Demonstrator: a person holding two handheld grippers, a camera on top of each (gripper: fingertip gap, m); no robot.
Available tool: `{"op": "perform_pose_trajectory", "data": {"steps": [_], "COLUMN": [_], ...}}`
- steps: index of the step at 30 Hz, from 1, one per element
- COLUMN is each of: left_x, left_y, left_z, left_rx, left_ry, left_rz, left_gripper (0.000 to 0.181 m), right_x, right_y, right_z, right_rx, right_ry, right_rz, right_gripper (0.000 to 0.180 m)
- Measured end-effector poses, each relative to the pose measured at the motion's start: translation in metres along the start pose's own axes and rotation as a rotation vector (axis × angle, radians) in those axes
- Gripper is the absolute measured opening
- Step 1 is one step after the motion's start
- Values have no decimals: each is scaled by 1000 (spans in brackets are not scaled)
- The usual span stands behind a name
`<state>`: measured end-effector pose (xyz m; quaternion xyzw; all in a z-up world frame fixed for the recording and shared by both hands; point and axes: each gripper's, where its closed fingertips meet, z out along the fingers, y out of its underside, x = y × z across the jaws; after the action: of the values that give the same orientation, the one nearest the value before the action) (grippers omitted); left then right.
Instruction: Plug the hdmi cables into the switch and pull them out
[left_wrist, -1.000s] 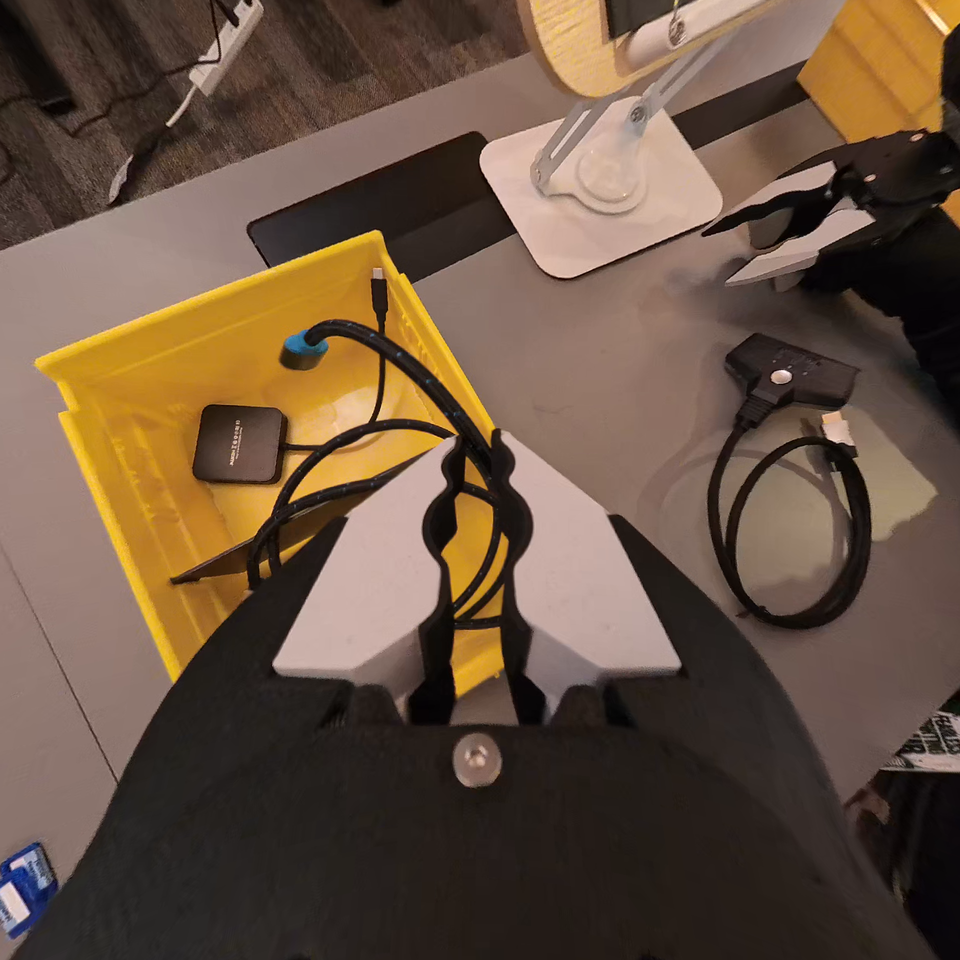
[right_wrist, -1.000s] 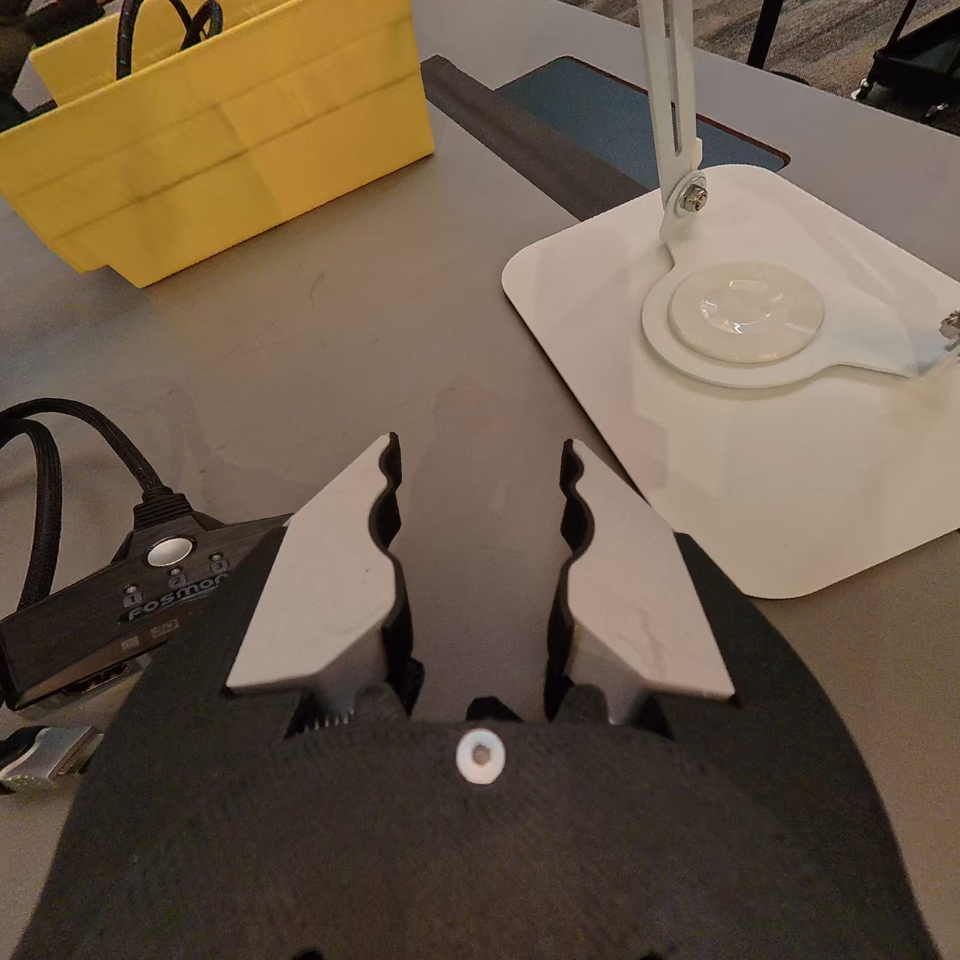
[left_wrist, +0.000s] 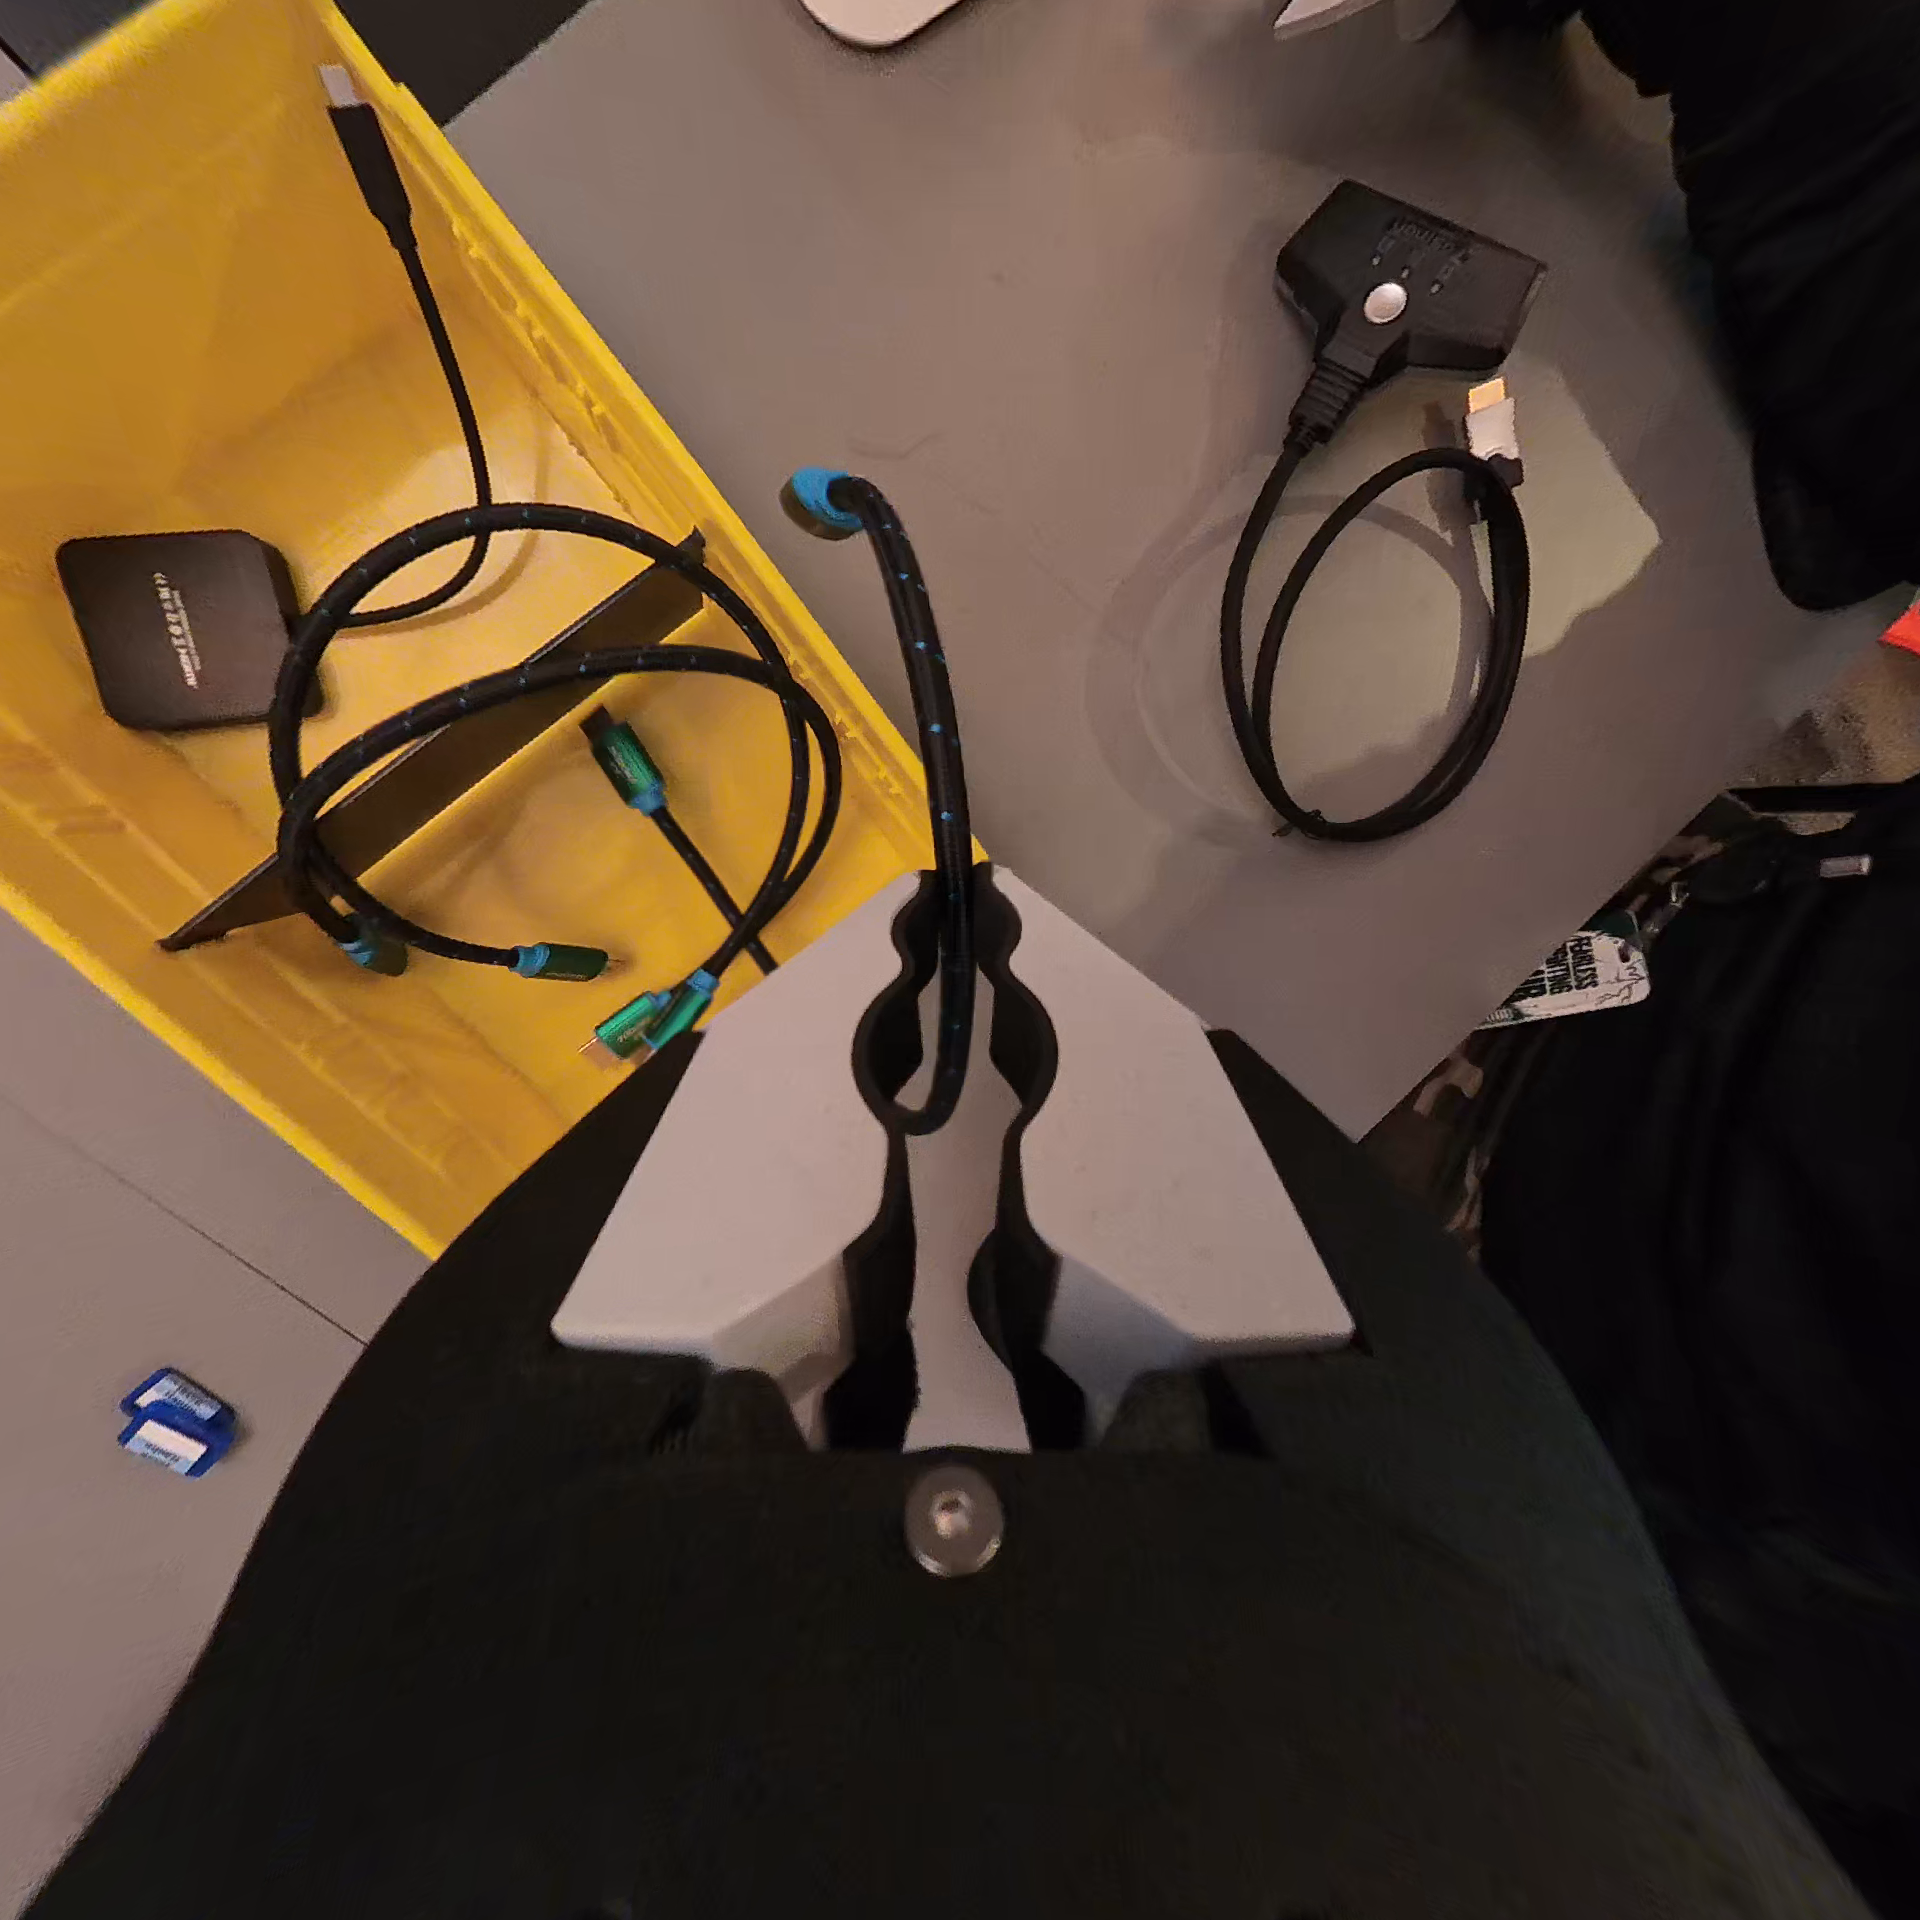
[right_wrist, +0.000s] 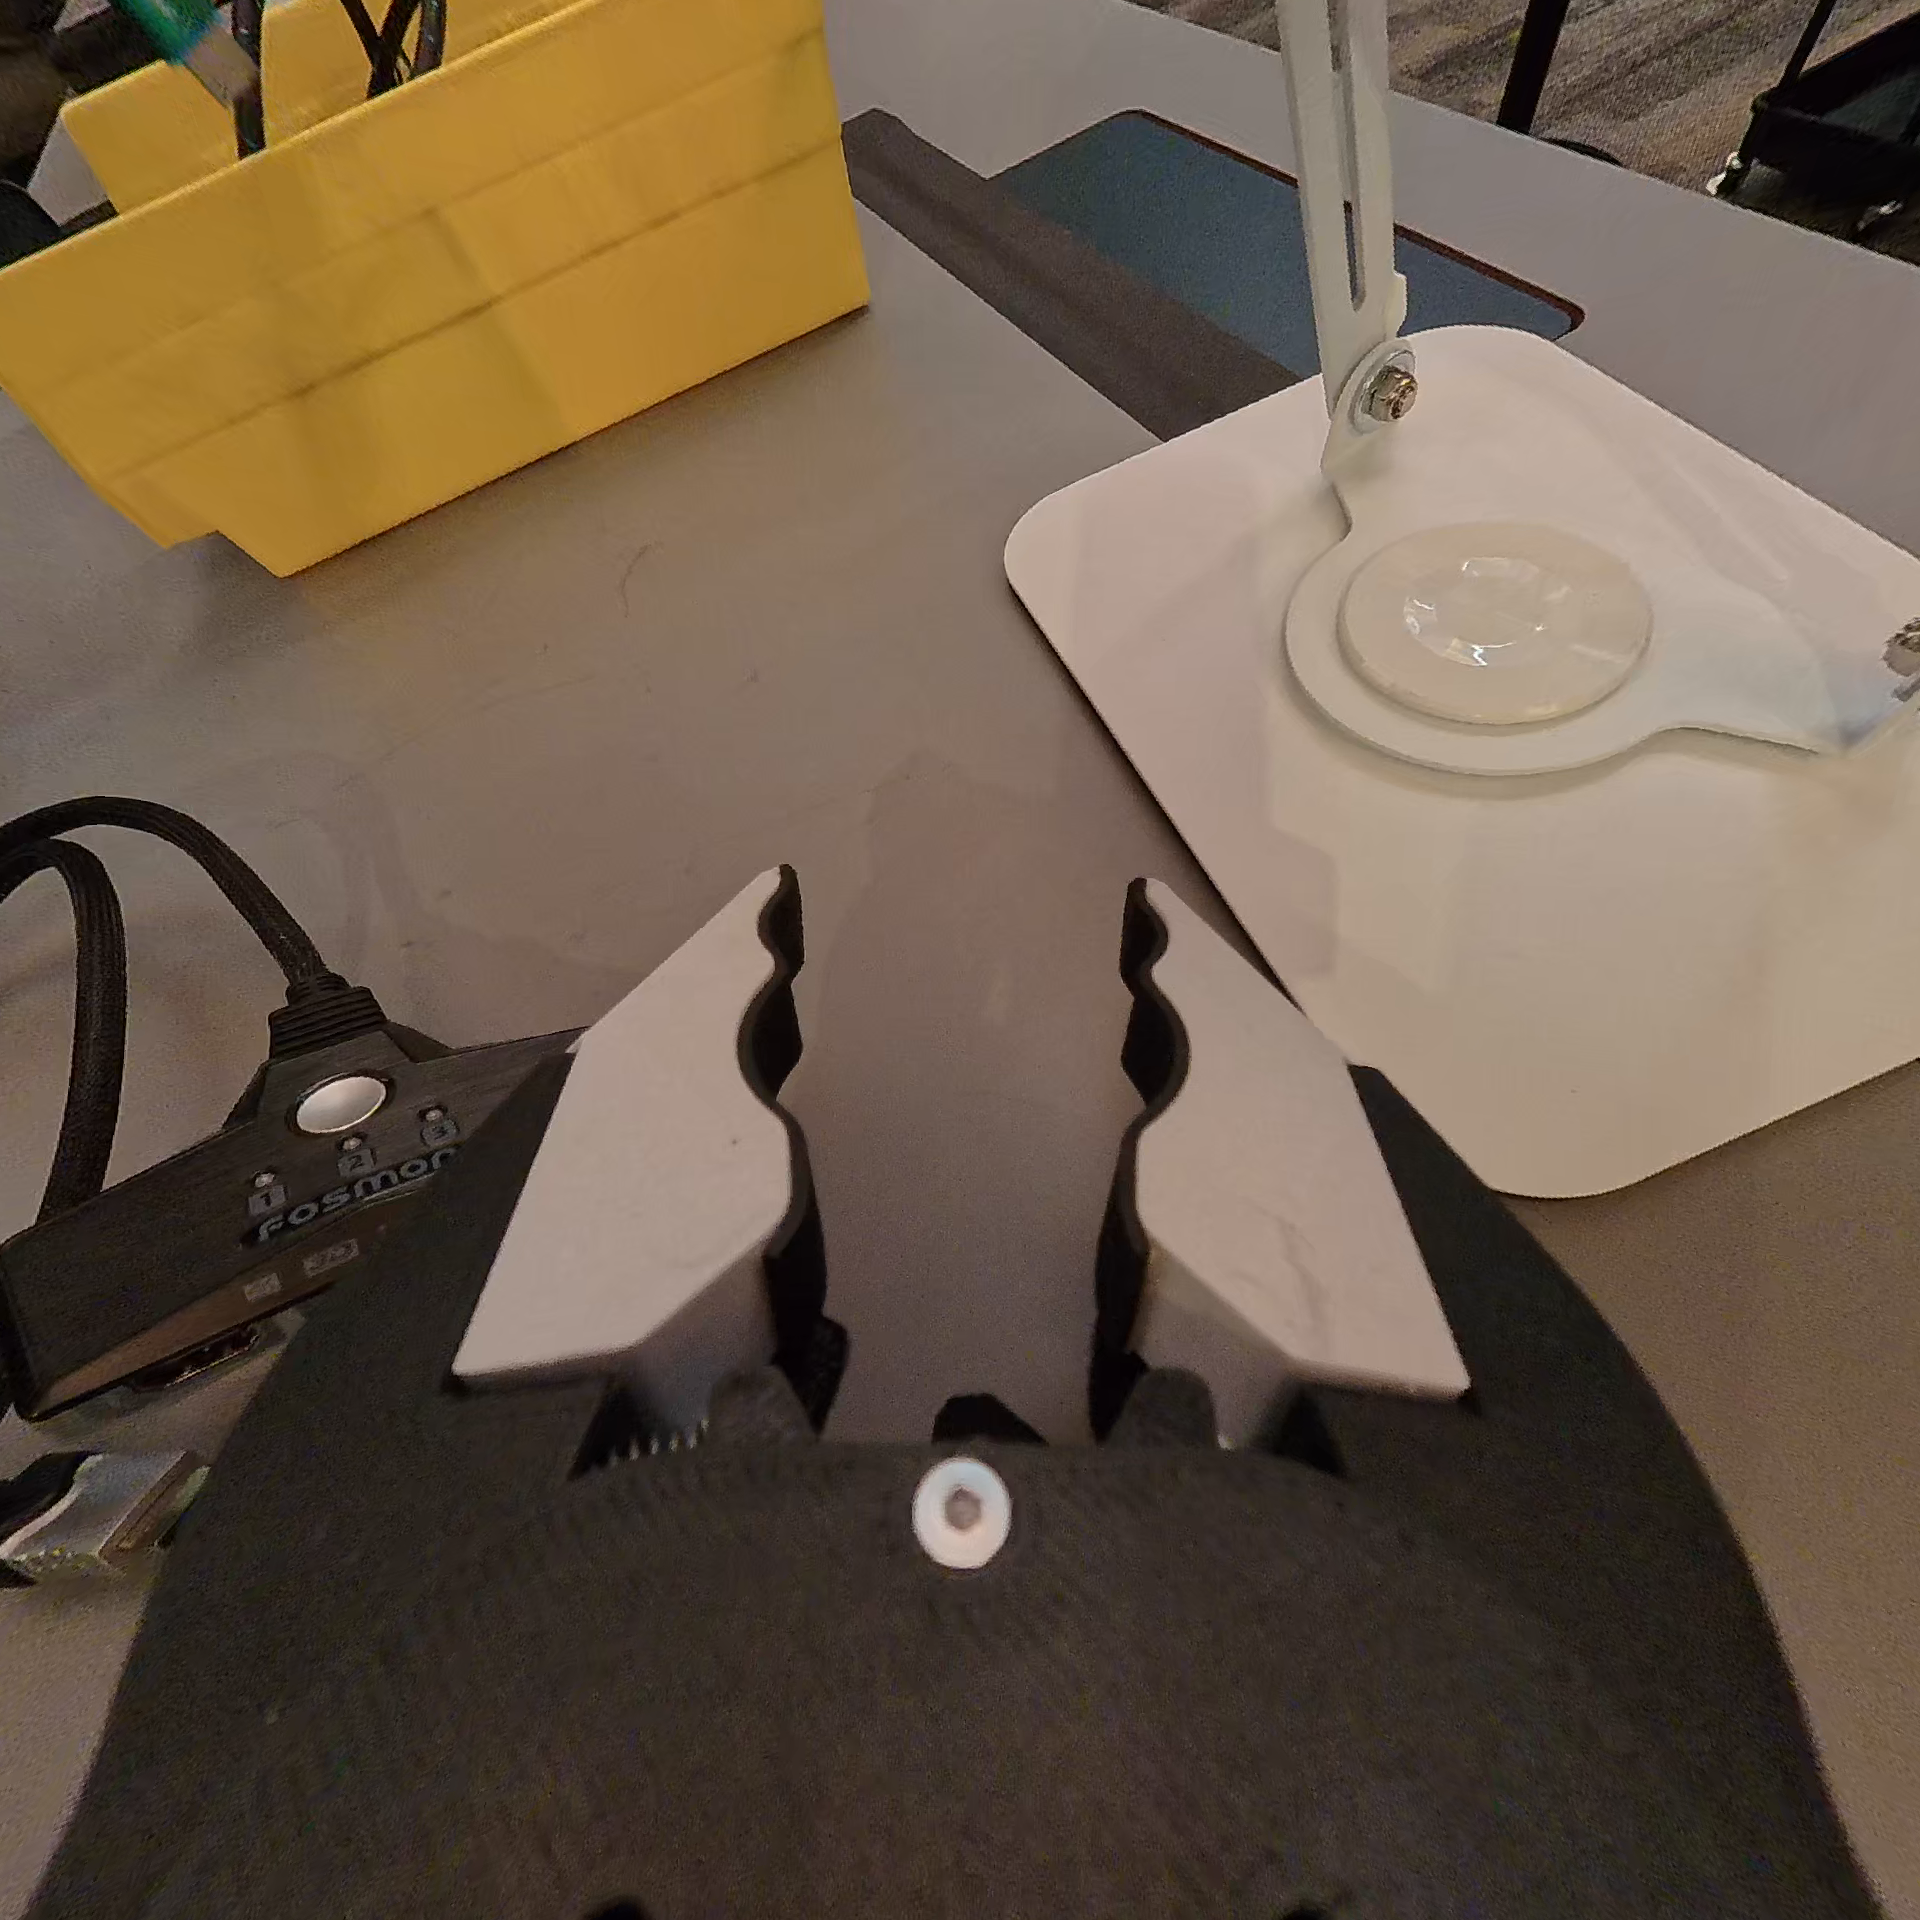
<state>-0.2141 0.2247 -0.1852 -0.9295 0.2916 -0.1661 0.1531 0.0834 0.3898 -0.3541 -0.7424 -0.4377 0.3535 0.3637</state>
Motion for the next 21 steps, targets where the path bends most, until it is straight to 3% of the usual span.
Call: {"op": "perform_pose_trajectory", "data": {"steps": [7,16,21], "left_x": [2,27,24], "left_y": [-1,62,45], "left_z": [-37,-14,-49], "left_rx": [25,-318,-255], "left_ry": [-53,-4,-65], "left_rz": [7,53,54], "left_gripper": [4,5,4], "right_x": [0,0,0], "right_y": [0,0,0], "right_z": [0,0,0], "right_rx": [-1,-1,1], "right_ry": [2,2,0], "right_rz": [-2,-3,0], "right_gripper": [61,61,61]}}
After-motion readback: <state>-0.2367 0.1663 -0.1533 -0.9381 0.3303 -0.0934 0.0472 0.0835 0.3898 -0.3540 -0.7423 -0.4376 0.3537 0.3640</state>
